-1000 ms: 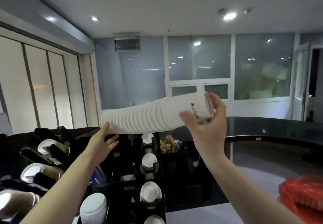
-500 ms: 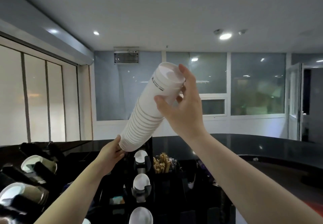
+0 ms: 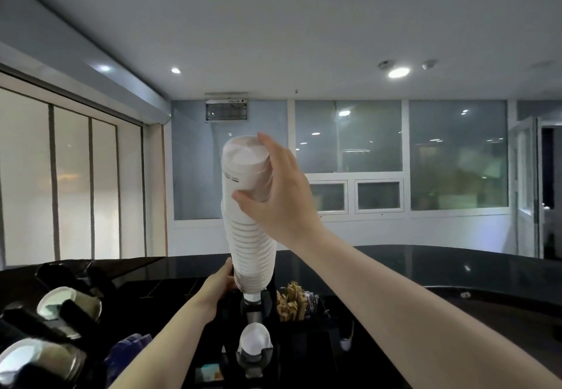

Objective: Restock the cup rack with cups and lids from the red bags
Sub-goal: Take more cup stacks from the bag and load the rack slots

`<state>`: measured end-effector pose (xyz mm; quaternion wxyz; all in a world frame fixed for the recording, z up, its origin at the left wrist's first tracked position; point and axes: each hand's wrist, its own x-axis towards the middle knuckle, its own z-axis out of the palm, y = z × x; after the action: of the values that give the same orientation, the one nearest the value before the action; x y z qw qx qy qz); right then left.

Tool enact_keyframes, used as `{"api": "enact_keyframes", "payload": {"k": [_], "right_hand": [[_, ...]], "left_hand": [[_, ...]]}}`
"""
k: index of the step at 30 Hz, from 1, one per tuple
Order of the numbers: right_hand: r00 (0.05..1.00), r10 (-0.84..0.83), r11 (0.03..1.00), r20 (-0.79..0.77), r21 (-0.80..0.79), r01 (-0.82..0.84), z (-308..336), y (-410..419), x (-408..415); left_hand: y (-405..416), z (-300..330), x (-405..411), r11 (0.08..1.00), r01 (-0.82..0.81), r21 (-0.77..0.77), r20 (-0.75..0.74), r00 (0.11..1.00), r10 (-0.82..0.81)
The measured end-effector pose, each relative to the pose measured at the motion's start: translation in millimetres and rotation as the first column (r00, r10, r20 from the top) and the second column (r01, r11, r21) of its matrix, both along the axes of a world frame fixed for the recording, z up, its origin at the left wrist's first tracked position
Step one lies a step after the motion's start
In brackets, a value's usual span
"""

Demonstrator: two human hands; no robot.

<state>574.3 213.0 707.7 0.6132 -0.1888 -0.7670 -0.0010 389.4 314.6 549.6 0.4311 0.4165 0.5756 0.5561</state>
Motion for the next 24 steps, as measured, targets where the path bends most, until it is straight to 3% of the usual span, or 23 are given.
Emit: {"api": "enact_keyframes", "payload": {"k": [11,14,19,21,24], "right_hand": [[0.999,-0.037,0.991,0.038,-0.129,0.042,-9,50,-19],[0.998,-0.054,0.990,0.027,-0.132,0.057,-10,61,-22],[0.994,-0.039,0.972,0.107,-0.227,0.062,-36,80,-31],[0.987,-0.032,0.968,0.160,-0.241,0.070,-55,87,-34],[0.985,-0.027,0.971,0.172,-0.229,0.067,-68,95,-39]], "left_hand": [[29,-19,-11,0.976,0.042,-0.214,0.145,0.989,-0.010],[35,-24,-13,0.974,0.016,-0.228,0.221,0.975,0.036],[40,-32,-16,0.984,0.021,-0.177,0.214,0.977,0.018],[41,-32,-18,0.994,-0.005,-0.106,0.147,0.989,0.020],[36,-30,-20,0.996,-0.089,0.019,-0.076,0.993,0.090]]}}
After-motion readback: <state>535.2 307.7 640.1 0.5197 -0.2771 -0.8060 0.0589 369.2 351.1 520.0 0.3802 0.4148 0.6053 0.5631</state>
